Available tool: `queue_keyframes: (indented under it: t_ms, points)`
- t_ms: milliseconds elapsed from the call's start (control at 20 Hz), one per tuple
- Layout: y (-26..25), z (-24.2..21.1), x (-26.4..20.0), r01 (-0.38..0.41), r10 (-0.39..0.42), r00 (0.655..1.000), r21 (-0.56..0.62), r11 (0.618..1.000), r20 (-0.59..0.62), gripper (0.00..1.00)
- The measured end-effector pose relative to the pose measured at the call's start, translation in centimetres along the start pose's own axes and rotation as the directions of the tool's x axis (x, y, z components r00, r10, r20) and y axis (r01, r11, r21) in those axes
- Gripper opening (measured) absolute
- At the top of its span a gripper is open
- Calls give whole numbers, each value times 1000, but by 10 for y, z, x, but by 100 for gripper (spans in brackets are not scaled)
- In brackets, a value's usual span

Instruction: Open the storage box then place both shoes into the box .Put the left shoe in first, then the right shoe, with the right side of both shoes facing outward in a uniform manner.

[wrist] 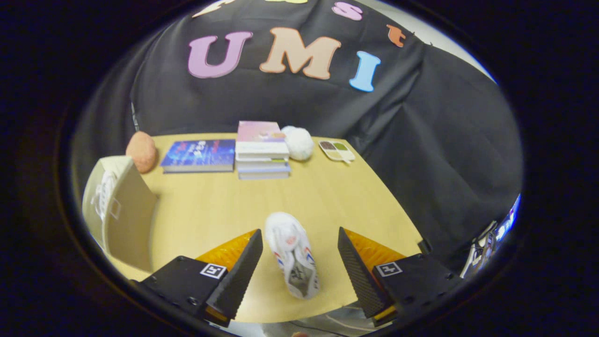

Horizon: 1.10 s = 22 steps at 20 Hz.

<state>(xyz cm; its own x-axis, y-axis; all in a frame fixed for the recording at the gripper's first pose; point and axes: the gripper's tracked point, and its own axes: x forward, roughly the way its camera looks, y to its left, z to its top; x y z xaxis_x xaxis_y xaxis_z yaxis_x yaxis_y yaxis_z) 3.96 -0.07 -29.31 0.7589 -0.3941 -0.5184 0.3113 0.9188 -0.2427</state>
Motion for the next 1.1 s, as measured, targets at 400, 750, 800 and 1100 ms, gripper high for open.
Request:
queue_keyframes:
  t_ms: [400, 750, 800, 1100]
  points:
    - [-32, -85, 44, 43, -76, 982, -186, 982, -174, 97]
    - [-16, -95, 76, -25, -45, 977, -328, 944, -206, 93]
    - [-13, -96, 77, -39, -36, 977, -343, 939, -211, 92]
    - [-3, -94, 74, -107, 31, 974, -336, 936, -223, 90]
